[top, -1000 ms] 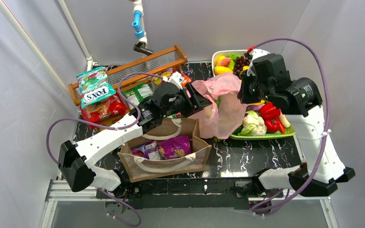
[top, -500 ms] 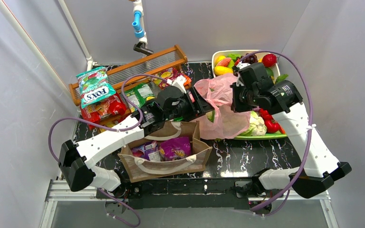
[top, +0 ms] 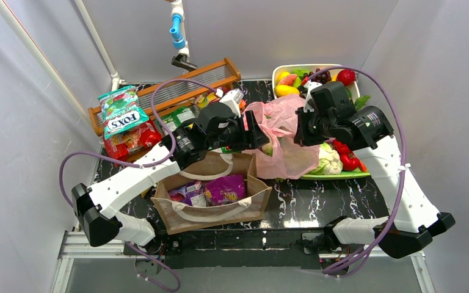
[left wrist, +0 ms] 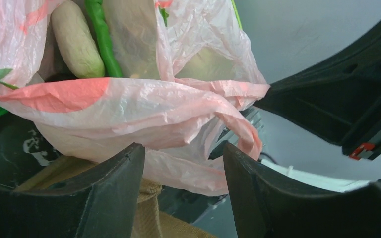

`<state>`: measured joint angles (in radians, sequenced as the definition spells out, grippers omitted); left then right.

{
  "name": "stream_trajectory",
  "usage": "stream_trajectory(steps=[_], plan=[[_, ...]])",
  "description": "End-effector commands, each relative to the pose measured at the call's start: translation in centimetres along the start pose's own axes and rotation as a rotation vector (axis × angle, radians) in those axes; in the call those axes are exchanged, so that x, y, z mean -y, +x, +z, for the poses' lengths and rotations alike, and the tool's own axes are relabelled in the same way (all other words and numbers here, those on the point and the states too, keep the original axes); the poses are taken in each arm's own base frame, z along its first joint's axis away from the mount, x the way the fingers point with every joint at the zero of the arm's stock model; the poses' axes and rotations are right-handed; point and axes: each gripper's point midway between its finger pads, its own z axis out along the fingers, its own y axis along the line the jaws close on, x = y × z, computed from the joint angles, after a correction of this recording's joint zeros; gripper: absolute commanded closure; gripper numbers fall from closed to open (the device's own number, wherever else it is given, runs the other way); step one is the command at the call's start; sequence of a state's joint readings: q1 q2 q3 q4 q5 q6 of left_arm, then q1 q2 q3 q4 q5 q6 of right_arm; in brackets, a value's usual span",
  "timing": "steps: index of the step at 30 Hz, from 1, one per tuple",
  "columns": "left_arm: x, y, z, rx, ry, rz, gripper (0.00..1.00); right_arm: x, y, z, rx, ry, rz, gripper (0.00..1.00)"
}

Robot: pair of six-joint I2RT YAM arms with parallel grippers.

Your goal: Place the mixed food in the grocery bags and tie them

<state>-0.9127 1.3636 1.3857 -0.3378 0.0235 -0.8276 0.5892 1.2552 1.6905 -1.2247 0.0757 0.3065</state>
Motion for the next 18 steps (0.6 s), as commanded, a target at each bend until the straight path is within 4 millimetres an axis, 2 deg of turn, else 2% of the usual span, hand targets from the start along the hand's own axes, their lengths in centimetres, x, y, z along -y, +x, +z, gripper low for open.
stream_trajectory(steps=[1,5,8,13,15,18], plan=[[0.3,0.7,-1.9,-0.05,0.051,0.257,0.43,-1.2,-1.2,-1.1,0.058,-0.067,-0.017,0.99],[0.5,2.4,-1.7,-0.125,0.123,0.385,0.43,-1.6,-1.1,-0.9,0.045,-0.086,-0.016,0.99],[0.4,2.3,-1.9,-0.092,0.117,0.483,0.43,-1.6,-1.2,-1.0,0.044,-0.086,-0.014,0.99],[1.3,2.8,-2.7,-0.036,0.159,0.693,0.43,-1.7,-1.3,-1.1,0.041,-0.086,-0.015,0.99],[1.1,3.6,-2.6,-0.034,0.151,0.812,0.47,-1.7,-1.3,-1.2,0.04,-0.086,-0.013,0.99],[0.5,3.7,-2.2,0.003,0.107,0.936,0.48,-1.6,-1.2,-1.2,0.036,-0.084,-0.013,0.99]])
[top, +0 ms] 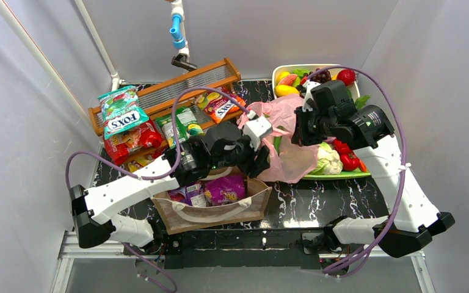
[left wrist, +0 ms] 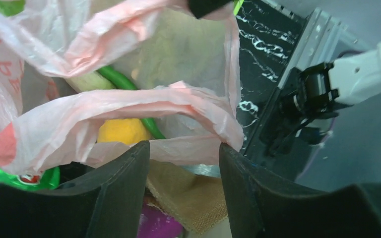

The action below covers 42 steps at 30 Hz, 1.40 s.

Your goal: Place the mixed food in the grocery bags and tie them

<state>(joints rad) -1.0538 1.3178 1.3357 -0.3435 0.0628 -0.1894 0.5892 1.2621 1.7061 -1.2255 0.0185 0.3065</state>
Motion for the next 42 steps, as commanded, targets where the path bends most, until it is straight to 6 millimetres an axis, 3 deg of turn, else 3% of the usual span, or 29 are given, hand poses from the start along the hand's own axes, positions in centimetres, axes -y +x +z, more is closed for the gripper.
stream_trajectory(steps=[1,6,11,24,35,42], plan=[[-0.8,-0.7,-0.9,0.076,-0.074,0.269,0.48,-0.6,-1.1,-1.0,0.044,-0.027,-0.014,0.99],[-1.6,-1.4,-0.8,0.201,-0.122,0.37,0.37,-1.4,-0.7,-1.1,0.027,-0.072,-0.009,0.99],[-2.9,-1.8,-0.2,0.277,-0.185,0.467,0.42,-1.7,-0.6,-1.2,0.024,-0.087,-0.007,0.99],[-2.5,-3.1,0.5,0.443,-0.187,0.519,0.42,-1.4,1.9,-0.5,-0.039,-0.101,-0.014,0.99],[-3.0,-2.7,1.8,0.469,-0.208,0.556,0.41,-1.8,1.5,-1.0,-0.022,-0.122,-0.024,0.99],[-3.6,-2.6,3.0,0.49,-0.24,0.608,0.35,-1.7,1.5,-1.1,-0.02,-0.122,-0.04,0.99]])
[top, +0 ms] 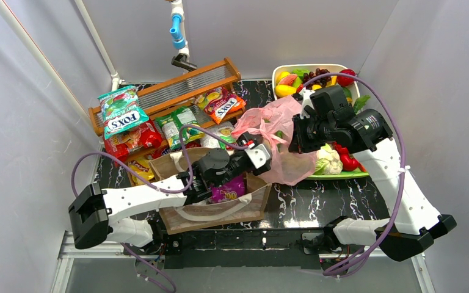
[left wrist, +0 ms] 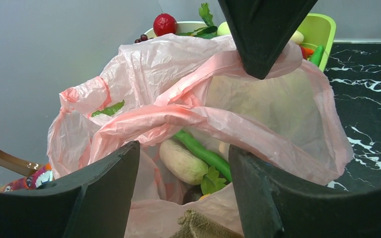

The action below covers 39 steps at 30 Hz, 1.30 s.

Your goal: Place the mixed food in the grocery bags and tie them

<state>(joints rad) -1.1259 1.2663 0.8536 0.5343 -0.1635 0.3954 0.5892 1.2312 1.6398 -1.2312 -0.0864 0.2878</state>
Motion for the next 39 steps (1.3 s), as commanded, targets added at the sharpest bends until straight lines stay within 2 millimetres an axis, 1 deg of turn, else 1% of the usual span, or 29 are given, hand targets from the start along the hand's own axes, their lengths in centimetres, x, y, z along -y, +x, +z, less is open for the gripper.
stream_trajectory(steps=[1,4,8,12,15,20,25,28,31,34,36,39], plan=[[-0.9,-0.5,0.6,0.057,-0.05,0.055,0.34,-0.7,-0.7,-1.4,0.051,-0.034,-0.03,0.99],[-1.1,-0.4,0.8,0.093,-0.077,0.082,0.28,-0.8,-0.7,-1.3,0.051,-0.041,-0.033,0.99],[-1.3,-0.3,1.0,0.106,-0.1,0.089,0.27,-0.9,-0.8,-1.3,0.052,-0.044,-0.038,0.99],[-1.7,-1.0,1.0,0.139,-0.123,0.074,0.3,-1.1,-1.2,-1.5,0.061,-0.053,-0.042,0.99],[-2.1,-1.1,1.1,0.149,-0.136,0.072,0.31,-1.5,-1.5,-1.6,0.065,-0.074,-0.044,0.99],[-2.6,-1.3,1.5,0.164,-0.155,0.073,0.35,-2.2,-1.7,-1.7,0.068,-0.106,-0.047,0.99],[-3.1,-1.2,1.8,0.17,-0.167,0.074,0.42,-2.3,-1.8,-1.9,0.07,-0.114,-0.047,0.99],[-3.3,-1.3,2.0,0.174,-0.168,0.065,0.5,-2.4,-1.7,-2.0,0.07,-0.118,-0.045,0.99],[-3.2,-1.5,2.0,0.18,-0.156,0.062,0.52,-2.6,-1.7,-2.1,0.07,-0.129,-0.042,0.99],[-3.0,-2.0,1.9,0.192,-0.141,0.049,0.57,-2.8,-1.8,-2.0,0.069,-0.139,-0.04,0.99],[-2.5,-2.3,1.9,0.191,-0.101,0.039,0.65,-2.9,-1.8,-2.0,0.07,-0.141,-0.039,0.99],[-1.8,-2.7,1.6,0.187,-0.05,0.021,0.8,-2.9,-1.9,-2.0,0.074,-0.142,-0.039,0.99]])
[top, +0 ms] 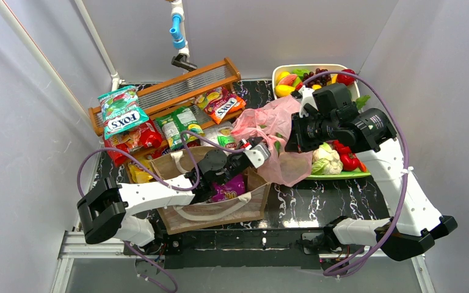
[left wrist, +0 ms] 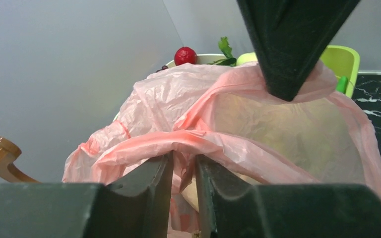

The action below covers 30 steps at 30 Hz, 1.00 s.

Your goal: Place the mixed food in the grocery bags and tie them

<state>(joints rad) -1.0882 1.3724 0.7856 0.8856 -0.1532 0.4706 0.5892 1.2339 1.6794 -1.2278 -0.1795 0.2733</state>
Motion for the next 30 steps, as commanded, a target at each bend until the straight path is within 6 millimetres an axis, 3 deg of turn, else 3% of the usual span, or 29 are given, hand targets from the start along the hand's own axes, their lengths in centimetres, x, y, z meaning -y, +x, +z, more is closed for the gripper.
stream_trajectory(steps=[1,5,11,15,18,20,22,25,27,30], plan=[[0.0,-2.5,-0.2,0.037,0.056,-0.039,0.84,-1.1,-1.4,-0.9,0.063,-0.044,-0.02,0.99],[0.1,-2.7,-0.4,0.032,0.07,-0.04,1.0,-1.4,-1.5,-0.9,0.067,-0.059,-0.018,0.99],[0.3,-2.9,-0.3,0.035,0.082,-0.054,1.0,-1.3,-2.0,-1.3,0.089,-0.053,-0.051,0.97],[0.4,-3.0,-0.1,0.03,0.09,-0.066,1.0,-1.5,-3.2,-2.0,0.124,-0.047,-0.078,0.55],[0.5,-3.1,0.0,0.027,0.099,-0.07,1.0,-1.8,-4.6,-2.7,0.192,-0.049,-0.094,0.39],[0.5,-3.3,0.0,0.03,0.102,-0.071,1.0,-2.0,-5.9,-3.3,0.252,-0.053,-0.104,0.35],[0.5,-3.5,0.0,0.033,0.106,-0.073,1.0,-1.9,-7.1,-3.2,0.289,-0.051,-0.103,0.36],[0.6,-3.8,-0.1,0.039,0.116,-0.078,1.0,-1.2,-8.0,-1.8,0.266,-0.042,-0.093,0.54],[0.6,-4.1,-0.1,0.042,0.121,-0.08,1.0,-0.5,-7.7,-0.7,0.225,-0.04,-0.083,0.69],[0.6,-4.3,-0.3,0.04,0.129,-0.082,1.0,1.2,-6.1,1.1,0.187,-0.053,-0.042,0.73]])
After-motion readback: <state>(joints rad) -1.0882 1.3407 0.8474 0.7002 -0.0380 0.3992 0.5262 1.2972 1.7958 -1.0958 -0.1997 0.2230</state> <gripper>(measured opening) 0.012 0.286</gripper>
